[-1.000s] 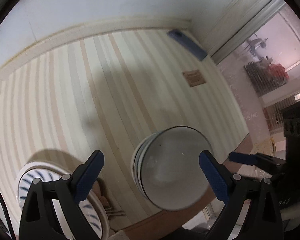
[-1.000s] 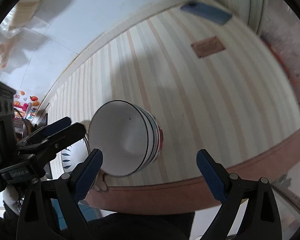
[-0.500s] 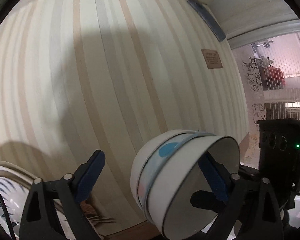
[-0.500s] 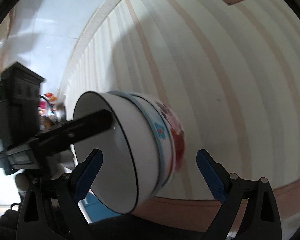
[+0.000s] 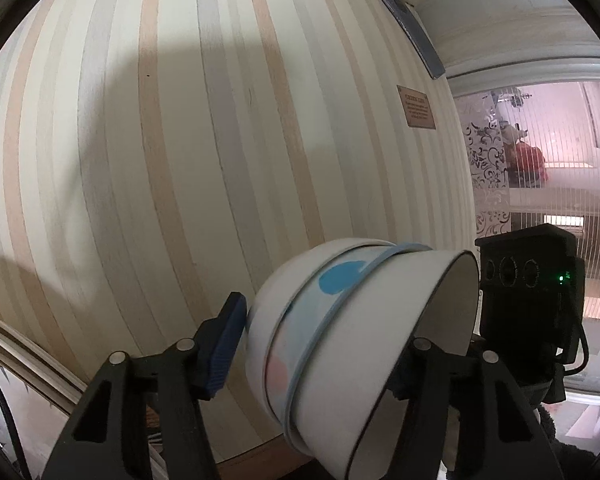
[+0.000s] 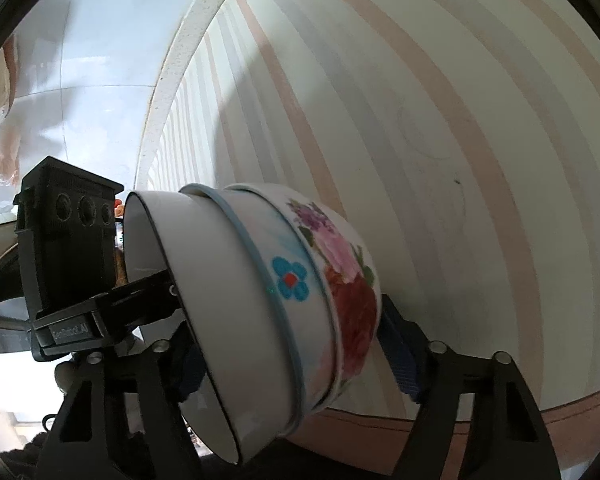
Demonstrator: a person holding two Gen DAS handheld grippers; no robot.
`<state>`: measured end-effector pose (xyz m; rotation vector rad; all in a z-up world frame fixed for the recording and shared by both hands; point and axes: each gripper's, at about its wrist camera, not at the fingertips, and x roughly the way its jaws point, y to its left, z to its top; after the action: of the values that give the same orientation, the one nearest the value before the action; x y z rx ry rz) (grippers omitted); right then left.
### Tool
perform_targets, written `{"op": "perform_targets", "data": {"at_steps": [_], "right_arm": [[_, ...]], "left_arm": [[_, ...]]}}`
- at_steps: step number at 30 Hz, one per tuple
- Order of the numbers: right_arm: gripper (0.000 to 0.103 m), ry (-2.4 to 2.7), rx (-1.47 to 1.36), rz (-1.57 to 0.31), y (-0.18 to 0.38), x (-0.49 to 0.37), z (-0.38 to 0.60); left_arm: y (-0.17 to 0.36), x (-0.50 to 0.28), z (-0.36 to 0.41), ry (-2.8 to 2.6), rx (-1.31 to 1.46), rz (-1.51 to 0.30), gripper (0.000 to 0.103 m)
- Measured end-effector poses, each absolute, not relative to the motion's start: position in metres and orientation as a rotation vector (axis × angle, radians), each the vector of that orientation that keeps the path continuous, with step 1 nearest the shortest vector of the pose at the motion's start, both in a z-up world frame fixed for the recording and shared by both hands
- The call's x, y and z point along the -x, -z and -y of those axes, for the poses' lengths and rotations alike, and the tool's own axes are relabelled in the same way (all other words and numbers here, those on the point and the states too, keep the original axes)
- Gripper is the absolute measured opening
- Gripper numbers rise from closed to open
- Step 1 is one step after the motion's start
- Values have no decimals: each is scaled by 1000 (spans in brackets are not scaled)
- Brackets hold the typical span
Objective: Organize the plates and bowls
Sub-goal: 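Grasp the bowl stack rim with both grippers and lift it, then carry the bowl stack with both grippers and lower it onto the plate stack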
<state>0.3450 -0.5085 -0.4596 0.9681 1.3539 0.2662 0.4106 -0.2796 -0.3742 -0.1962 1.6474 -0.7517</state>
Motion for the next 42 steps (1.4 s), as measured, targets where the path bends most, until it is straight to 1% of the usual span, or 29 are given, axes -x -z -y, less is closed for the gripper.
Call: {"op": "perform_targets", "data": {"at_steps": [2, 3, 17, 27, 36, 42], "right_arm": [[62, -259, -979, -1347, 461, -341, 513], [61, -259, -988, -1339, 462, -343, 513], [62, -238, -941, -1327, 453, -340, 508], [62, -247, -919, -1325, 441, -344, 504], [62, -300, -886, -1324, 420, -363, 482], [62, -360, -841, -1340, 403, -378, 456]], "left_arm": [[373, -410, 280, 747, 192, -1642, 57], [373, -409, 278, 744, 192, -1640, 57], [371, -407, 280, 711, 172, -1632, 57], [360, -410, 271, 697, 172, -1615, 57], [340, -415, 241, 644, 222, -1575, 57], [326, -415, 207, 584, 281, -1543, 57]]}}
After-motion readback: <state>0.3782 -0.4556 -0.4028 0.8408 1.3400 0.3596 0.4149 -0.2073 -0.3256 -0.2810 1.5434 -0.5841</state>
